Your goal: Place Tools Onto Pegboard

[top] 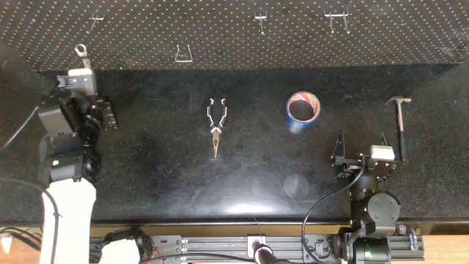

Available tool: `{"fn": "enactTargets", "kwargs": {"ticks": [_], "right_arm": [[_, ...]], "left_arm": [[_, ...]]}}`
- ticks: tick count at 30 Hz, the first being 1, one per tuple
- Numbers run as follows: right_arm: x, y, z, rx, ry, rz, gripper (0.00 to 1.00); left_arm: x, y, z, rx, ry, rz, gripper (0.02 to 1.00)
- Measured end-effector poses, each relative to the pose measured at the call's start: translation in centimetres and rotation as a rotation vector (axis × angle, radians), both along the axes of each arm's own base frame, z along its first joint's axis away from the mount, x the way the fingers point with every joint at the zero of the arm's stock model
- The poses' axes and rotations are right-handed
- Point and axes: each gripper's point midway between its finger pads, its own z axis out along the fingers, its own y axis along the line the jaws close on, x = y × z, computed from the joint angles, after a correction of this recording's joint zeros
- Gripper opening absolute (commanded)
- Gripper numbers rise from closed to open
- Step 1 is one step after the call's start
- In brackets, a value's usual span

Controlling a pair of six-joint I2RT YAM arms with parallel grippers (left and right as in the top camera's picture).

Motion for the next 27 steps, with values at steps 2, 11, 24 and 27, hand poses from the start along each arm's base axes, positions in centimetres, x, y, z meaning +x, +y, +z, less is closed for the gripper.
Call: {"fn": "enactTargets", "kwargs": {"ticks": [2, 11, 24, 27], "right_arm": [[0.0, 0.0, 0.0, 0.000, 0.000, 0.000, 0.936], [0.0, 0.0, 0.0, 0.000, 0.000, 0.000, 0.936], [0.0, 0.0, 0.0, 0.000, 0.000, 0.000, 0.939], [0.0, 0.0, 0.0, 0.000, 0.000, 0.000, 0.936]], "left_arm": [[0.5, -0.4, -0.2, 0.001, -0.002, -0.015, 0.027], [1.3, -0.7, 0.3, 0.008, -0.033, -0.027, 0.027], [2.9, 0.1, 0.0, 0.030, -0.058, -0.003, 0.029], [3.0, 0.2, -0.5, 0.028, -0.047, -0.003, 0.027]]}}
